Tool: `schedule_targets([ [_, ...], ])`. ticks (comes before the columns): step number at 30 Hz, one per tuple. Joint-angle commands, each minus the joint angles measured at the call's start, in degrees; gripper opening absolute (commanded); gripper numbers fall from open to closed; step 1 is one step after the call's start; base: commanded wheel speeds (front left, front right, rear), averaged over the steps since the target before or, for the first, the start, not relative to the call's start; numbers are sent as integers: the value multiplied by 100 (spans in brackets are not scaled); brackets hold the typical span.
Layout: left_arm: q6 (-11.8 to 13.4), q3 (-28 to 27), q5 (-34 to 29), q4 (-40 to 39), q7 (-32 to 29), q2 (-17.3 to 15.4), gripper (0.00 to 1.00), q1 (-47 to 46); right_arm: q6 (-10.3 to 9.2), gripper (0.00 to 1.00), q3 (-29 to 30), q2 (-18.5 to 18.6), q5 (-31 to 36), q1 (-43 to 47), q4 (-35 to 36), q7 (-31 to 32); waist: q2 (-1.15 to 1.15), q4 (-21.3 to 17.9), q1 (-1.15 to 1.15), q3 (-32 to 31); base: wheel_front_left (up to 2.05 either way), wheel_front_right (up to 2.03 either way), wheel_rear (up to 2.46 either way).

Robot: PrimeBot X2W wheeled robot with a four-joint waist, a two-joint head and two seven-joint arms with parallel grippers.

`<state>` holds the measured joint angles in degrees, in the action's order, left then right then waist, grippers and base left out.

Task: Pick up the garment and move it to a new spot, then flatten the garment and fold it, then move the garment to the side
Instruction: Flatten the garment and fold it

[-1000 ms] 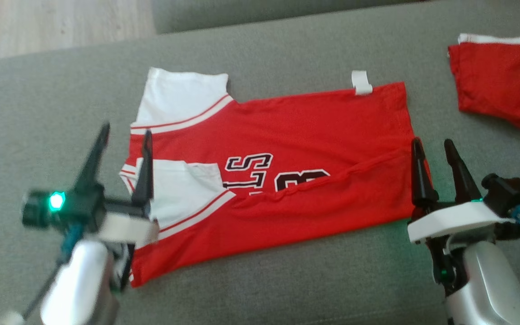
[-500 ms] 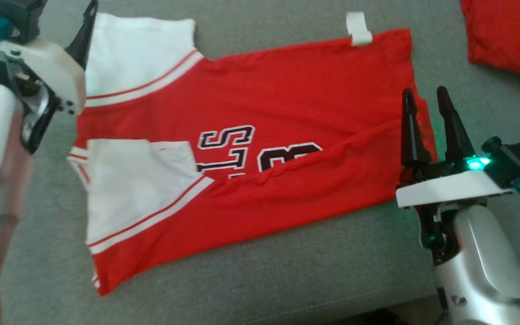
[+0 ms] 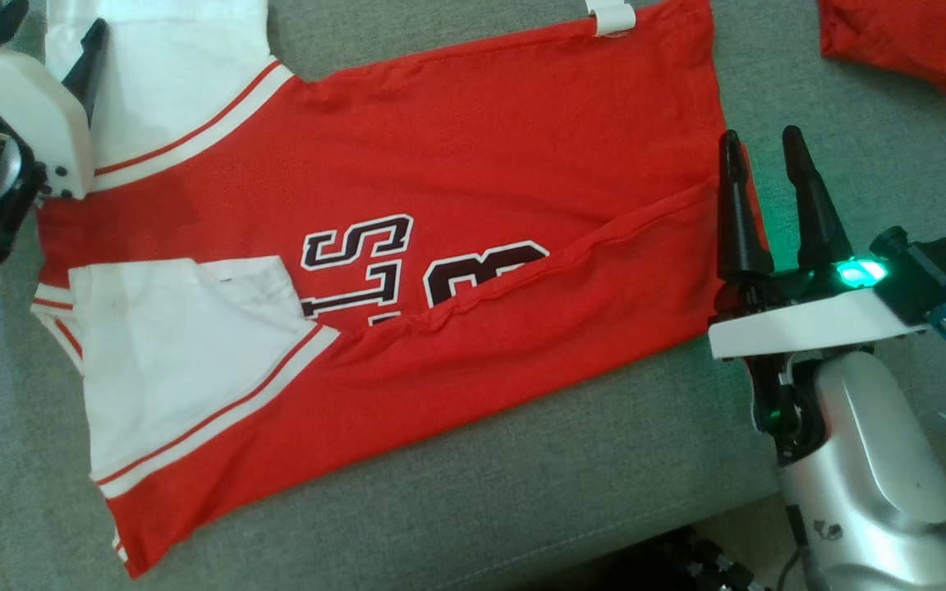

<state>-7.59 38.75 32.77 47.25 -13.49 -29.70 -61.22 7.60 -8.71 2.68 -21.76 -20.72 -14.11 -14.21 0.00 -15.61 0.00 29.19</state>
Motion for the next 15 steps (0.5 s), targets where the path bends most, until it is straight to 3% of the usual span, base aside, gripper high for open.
schedule_targets([
  [1, 11, -48, 110, -82, -6, -298, 100, -304, -11, 100, -70, 20, -47, -47, 171, -70, 0, -3, 0, 15, 0, 0, 0],
  [8, 10, 353, 565, 30, -215, -337, 100, -408, -11, 100, -32, 20, -11, -73, 174, -75, 0, 5, 0, 62, 0, 0, 0],
  [9, 10, 435, 657, 11, -273, -340, 33, -412, -11, 100, -28, 20, -6, -79, 179, -76, 0, 9, 0, 66, 0, 0, 0],
  [10, 10, 506, 741, -16, -299, -355, 0, -427, -11, 100, -21, 20, -1, -84, 185, -76, 0, 17, 0, 70, 0, 0, 0],
  [15, 10, 728, 892, -8, 32, -399, 0, -534, -11, 100, 51, 20, 59, -80, 183, -77, 0, 101, 0, 4, 0, 0, 0],
])
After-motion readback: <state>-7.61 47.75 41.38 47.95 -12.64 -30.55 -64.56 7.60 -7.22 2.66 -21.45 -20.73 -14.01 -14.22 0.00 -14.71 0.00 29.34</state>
